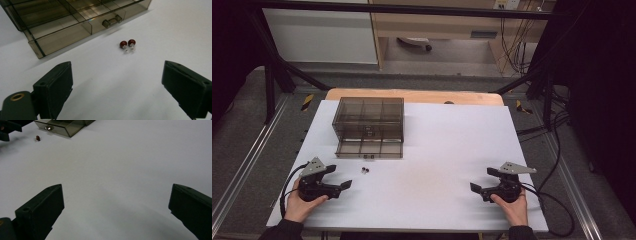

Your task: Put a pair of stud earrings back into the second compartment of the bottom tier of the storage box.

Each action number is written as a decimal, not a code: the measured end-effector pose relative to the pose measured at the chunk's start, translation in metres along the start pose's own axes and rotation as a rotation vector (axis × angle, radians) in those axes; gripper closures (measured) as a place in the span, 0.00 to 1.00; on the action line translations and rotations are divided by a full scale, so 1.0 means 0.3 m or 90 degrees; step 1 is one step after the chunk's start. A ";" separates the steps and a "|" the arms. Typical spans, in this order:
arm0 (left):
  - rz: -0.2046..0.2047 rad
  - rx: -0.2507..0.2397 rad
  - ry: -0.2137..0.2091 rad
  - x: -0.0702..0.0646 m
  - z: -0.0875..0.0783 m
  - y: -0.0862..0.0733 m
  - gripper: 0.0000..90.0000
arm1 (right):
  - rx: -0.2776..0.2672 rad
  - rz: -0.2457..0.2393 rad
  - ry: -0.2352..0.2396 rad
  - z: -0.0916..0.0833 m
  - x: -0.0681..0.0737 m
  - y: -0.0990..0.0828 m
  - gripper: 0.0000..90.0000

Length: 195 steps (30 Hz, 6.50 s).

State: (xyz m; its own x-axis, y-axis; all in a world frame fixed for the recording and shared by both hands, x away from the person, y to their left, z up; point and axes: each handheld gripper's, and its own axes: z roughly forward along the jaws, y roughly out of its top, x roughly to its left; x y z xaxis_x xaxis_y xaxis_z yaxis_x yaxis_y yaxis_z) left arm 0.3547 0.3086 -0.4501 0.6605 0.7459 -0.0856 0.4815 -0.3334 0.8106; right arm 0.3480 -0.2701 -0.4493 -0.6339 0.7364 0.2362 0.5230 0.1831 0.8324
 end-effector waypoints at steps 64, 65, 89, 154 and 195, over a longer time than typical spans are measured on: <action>-0.024 0.084 0.035 -0.047 0.166 0.138 0.69 | 0.017 -0.008 -0.002 0.007 -0.002 -0.002 0.01; -0.025 0.083 0.035 -0.049 0.168 0.137 0.69 | 0.017 -0.008 -0.002 0.007 -0.002 -0.002 0.01; -0.009 0.098 0.042 -0.073 0.184 0.131 0.91 | 0.023 -0.011 0.001 0.009 -0.002 -0.004 0.01; -0.005 0.078 0.033 -0.080 0.120 0.273 0.94 | 0.027 -0.010 0.000 0.011 0.001 -0.005 0.01; -0.016 0.111 0.088 0.004 0.310 0.372 0.94 | 0.032 -0.013 0.000 0.014 0.000 -0.006 0.02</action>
State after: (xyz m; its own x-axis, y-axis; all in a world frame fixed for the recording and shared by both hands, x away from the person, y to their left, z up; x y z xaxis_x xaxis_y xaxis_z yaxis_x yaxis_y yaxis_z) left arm 0.4629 0.2186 -0.4136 0.5679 0.8230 -0.0140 0.5964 -0.3997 0.6961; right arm 0.3494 -0.2677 -0.4529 -0.6446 0.7322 0.2199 0.5386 0.2307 0.8104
